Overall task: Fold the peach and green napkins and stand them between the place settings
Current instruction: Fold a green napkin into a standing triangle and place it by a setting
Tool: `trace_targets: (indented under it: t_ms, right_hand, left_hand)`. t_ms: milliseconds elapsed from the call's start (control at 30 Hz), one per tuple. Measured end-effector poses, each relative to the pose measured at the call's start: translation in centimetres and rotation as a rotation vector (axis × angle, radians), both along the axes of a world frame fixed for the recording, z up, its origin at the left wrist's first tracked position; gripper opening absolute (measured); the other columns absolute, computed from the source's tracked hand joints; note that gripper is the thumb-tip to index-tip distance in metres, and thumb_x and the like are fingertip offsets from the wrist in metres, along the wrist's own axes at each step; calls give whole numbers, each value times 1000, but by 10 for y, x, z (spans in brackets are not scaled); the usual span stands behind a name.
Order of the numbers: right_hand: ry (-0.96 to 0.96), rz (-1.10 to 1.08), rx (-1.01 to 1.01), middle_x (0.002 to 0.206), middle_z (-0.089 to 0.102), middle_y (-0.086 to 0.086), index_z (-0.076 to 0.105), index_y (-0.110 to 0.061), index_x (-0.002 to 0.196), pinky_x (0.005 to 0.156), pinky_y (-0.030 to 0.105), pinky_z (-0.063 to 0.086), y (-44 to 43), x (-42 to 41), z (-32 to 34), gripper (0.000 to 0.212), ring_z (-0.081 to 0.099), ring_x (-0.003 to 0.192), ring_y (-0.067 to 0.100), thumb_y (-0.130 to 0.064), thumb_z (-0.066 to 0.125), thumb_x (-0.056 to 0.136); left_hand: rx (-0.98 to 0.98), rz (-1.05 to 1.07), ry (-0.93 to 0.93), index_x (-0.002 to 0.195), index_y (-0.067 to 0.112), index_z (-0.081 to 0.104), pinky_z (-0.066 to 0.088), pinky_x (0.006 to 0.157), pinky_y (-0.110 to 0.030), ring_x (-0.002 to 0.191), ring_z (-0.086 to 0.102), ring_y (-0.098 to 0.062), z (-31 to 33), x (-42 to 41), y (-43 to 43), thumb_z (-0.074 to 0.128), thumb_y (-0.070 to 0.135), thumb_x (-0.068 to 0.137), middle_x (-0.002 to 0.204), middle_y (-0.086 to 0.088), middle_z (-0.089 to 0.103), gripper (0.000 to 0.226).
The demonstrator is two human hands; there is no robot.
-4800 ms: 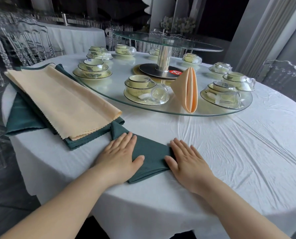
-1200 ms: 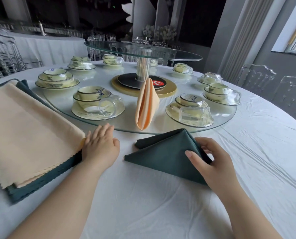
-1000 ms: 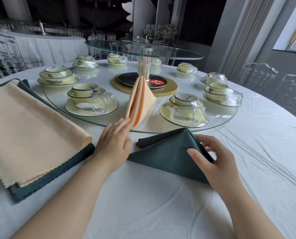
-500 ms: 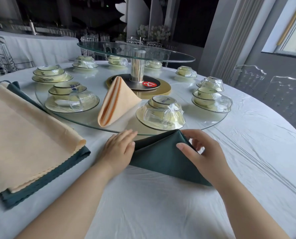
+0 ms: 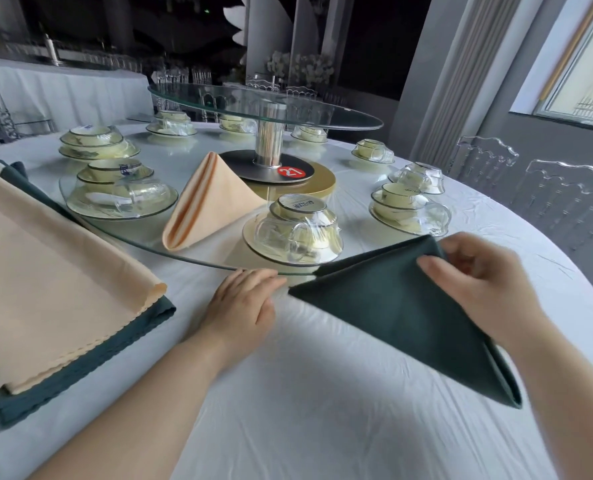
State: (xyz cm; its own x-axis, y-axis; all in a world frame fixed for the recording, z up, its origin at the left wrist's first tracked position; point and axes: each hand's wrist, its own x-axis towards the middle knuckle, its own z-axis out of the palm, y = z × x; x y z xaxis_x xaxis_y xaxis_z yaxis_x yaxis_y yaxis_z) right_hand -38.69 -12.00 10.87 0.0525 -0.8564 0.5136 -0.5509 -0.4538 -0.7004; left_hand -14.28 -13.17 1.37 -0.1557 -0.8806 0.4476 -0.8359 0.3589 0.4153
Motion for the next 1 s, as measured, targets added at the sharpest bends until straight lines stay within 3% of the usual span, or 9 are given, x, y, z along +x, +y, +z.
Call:
trace_targets:
  t_ms: [100, 200, 333, 467, 533, 600, 667, 867, 1000]
  right_hand:
    - [-46, -132, -74, 51, 54, -18, 52, -18, 57, 49, 7, 33, -6, -18, 13, 26, 46, 48, -3, -18, 71, 74]
    - [-52, -263, -125, 46, 51, -21, 47, -18, 60, 46, 6, 31, -23, -23, 17, 28, 44, 46, -6, -12, 63, 82]
    - [-39, -345, -103, 57, 46, -11, 58, -5, 77, 49, 9, 31, -59, -9, 14, 14, 45, 49, -6, -17, 60, 83]
    - [-41, -391, -112, 75, 51, 2, 60, -5, 86, 56, 24, 26, -100, 14, 13, 15, 46, 72, 13, -20, 57, 86]
    - [-30, -420, -81, 74, 49, 0, 54, -11, 82, 59, 21, 23, -118, 25, 12, 13, 44, 78, 15, -23, 54, 87]
    - [-17, -447, -18, 68, 45, -3, 48, -14, 78, 59, 22, 21, -135, 36, 9, 15, 42, 77, 17, -25, 52, 88]
    - [-29, -449, 31, 66, 43, -6, 45, -16, 75, 63, 23, 23, -150, 48, 4, 18, 42, 77, 18, -26, 50, 88]
    - [-41, -449, 122, 85, 50, 0, 47, -15, 88, 70, 29, 33, -175, 69, -14, 17, 48, 85, 21, -31, 50, 88]
    - [50, -430, 153, 108, 57, 3, 50, -14, 110, 89, 37, 42, -169, 66, -26, 42, 52, 106, 24, -45, 54, 83]
  left_hand:
    - [97, 13, -128, 141, 22, 31, -4, 107, -18, 138, 17, -7, 0, -5, 1, -10, 47, 58, 150, 4, 23, 96]
    - [178, 74, -284, 146, 28, 0, -8, 110, -23, 141, -3, -6, -3, -8, 1, -20, 45, 54, 155, 8, -4, 96]
    - [182, 128, -351, 146, 24, -8, -7, 113, -27, 141, -6, -7, -5, -10, 1, -15, 40, 67, 155, 7, -10, 81]
    - [174, 190, -383, 147, 21, 2, -4, 113, -29, 142, -1, -10, -6, -8, -1, -23, 41, 49, 155, 5, -3, 103]
    - [74, 199, -380, 140, 12, 34, 9, 109, -32, 136, 30, -19, -7, -5, -5, -6, 42, 64, 148, -7, 29, 91]
    - [37, 187, -336, 110, 9, 66, 25, 94, -33, 106, 59, -23, -10, 0, -10, 24, 35, 73, 113, -10, 64, 61]
    - [25, 163, -326, 99, 12, 70, 29, 89, -34, 99, 55, -22, -16, 4, -14, 34, 32, 73, 99, -7, 69, 49]
    - [-128, 196, -321, 100, 10, 70, 28, 87, -35, 98, 41, -20, -24, 8, -20, 35, 32, 73, 98, -10, 69, 50]
    - [-161, 213, -311, 98, 10, 71, 28, 84, -34, 97, 41, -21, -24, 8, -18, 35, 32, 72, 97, -9, 69, 49]
